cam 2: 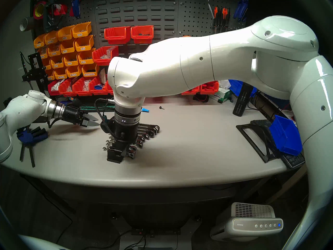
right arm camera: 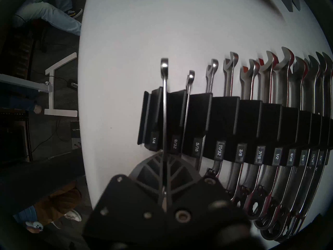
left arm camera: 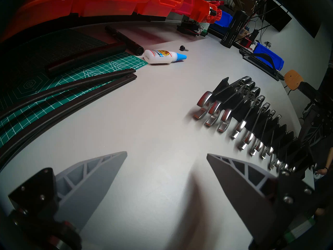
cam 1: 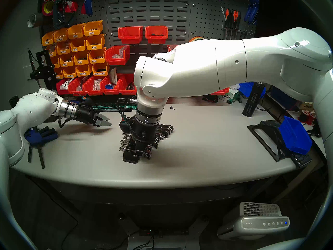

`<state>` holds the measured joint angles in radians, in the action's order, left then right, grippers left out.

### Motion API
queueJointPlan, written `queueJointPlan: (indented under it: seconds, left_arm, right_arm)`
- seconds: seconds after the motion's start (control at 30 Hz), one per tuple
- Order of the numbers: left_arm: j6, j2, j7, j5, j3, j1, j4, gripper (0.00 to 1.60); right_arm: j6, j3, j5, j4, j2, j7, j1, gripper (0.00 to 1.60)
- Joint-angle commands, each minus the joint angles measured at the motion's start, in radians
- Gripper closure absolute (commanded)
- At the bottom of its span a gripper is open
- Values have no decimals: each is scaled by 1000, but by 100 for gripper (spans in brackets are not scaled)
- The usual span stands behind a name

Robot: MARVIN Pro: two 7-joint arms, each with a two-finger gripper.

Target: Put the wrenches on the table into the correct slot in the case

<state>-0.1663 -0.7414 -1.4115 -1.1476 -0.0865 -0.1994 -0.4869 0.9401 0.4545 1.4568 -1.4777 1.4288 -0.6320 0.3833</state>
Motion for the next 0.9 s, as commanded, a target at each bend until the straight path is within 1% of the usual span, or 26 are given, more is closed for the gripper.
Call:
queueJointPlan:
  seconds: [0.0,0.53,0.6,0.63,0.7,0.77,0.8,0.83,0.87]
  left_arm:
    - [1,-2,-2,-1,10,28,2,0]
    - [1,-2,-2,-1,10,28,2,0]
    - [1,-2,-2,-1,10,28,2,0]
    - [1,-2,-2,-1,10,28,2,0]
    - [1,-2,-2,-1,10,28,2,0]
    - [1,-2,-2,-1,10,28,2,0]
    - [1,-2,-2,-1,10,28,2,0]
    - [1,-2,-2,-1,10,28,2,0]
    - [1,-2,-2,-1,10,28,2,0]
  right_arm:
    - [7,-13,5,12,1,-7,18,160]
    - [5,-5,3,11,-2,-13,22,160]
    - [2,-4,2,10,-3,-13,22,140]
    - [2,-4,2,10,-4,-14,22,109]
    - [1,-4,2,9,-4,-13,22,95]
    - [1,-3,2,10,-4,-14,22,91]
    - [0,-3,2,10,-5,-14,22,84]
    - [0,-3,2,10,-5,-15,22,55]
    - [-1,-2,2,10,-4,-15,22,46]
